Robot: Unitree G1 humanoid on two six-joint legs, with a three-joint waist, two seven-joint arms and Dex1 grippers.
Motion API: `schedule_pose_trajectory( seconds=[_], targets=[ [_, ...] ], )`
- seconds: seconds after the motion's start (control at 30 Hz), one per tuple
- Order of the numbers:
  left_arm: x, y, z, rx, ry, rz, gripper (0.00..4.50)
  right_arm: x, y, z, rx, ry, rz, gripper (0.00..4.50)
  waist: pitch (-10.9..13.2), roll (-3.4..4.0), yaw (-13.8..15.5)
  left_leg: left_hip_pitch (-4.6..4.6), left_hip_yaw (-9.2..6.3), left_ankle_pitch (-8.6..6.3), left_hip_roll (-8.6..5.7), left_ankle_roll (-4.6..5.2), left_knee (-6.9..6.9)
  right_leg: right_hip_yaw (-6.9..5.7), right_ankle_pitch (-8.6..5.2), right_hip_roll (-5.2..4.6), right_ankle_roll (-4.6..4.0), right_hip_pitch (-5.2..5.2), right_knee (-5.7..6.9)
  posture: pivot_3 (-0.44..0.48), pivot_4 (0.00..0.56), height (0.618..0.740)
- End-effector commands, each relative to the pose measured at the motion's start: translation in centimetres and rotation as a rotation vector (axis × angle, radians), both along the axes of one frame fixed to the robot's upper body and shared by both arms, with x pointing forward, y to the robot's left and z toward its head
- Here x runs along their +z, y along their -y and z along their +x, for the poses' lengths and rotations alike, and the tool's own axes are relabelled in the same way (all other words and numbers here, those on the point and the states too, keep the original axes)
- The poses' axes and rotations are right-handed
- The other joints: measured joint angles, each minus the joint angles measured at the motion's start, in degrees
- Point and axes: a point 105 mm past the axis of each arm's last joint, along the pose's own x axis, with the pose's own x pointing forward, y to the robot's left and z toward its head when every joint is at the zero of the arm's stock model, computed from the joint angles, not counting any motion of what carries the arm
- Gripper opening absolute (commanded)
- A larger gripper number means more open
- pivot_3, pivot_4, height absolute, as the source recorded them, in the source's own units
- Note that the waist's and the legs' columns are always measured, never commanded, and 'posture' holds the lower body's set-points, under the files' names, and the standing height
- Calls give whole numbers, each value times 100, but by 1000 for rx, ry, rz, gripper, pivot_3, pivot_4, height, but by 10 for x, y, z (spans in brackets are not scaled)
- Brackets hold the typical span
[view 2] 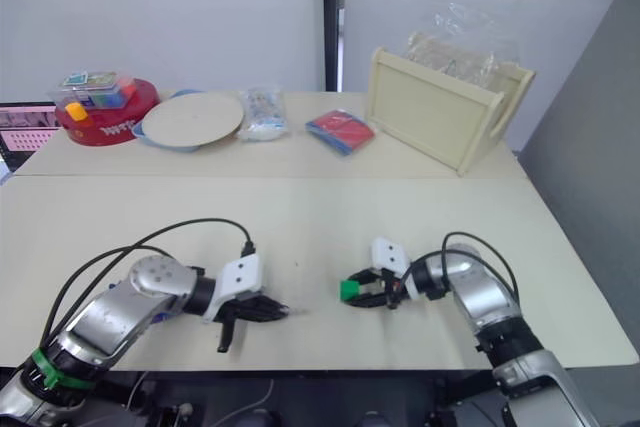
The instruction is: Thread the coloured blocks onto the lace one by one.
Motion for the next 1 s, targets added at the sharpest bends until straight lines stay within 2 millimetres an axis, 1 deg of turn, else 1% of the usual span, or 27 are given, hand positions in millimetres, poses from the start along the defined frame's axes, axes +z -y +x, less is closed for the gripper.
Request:
schedule_pose_trajectory(
  seconds=[0.03, 0.17, 0.33, 0.7, 0.93, 1.0],
  targets=[
    [9, 16, -3, -27, 15, 17, 0, -1, -11, -12, 11, -14, 19, 1257, 0, 0, -1, 0, 0, 0, 0, 0, -1, 0, 0, 0, 0, 0, 1, 0, 150, 740],
    [10, 20, 1, -21, 21, 33, 0, -4, -13, -18, 9, -8, 11, 1257, 0, 0, -46, 2, 0, 0, 1, 0, -1, 1, 0, 3, 0, 0, 2, 0, 150, 740],
    [12, 27, 6, -28, 31, 32, 0, -5, -17, -22, 11, -5, 10, 1257, 0, 0, -24, 2, 0, 0, 1, 0, 1, 1, 0, 2, 0, 0, 2, 0, 150, 740],
    [12, 32, 10, -43, 34, 29, 0, -4, -21, -26, 16, -4, 8, 1257, 0, 0, -30, 3, 0, 0, 1, 0, 0, 1, 0, 3, 0, 0, 2, 0, 150, 740],
    [12, 42, 7, -70, 23, 0, 0, -2, -26, -24, 1, 7, 4, 1257, 0, 0, -26, 3, 0, 0, 1, 0, 0, 1, 0, 3, 0, 0, 2, 0, 150, 740],
    [15, 49, 7, -79, 22, -31, 0, -3, -28, -22, -8, 15, -7, 1257, 0, 0, -27, 3, 0, 0, 1, 0, 0, 1, 0, 3, 0, 0, 2, 0, 150, 740]
  ],
)
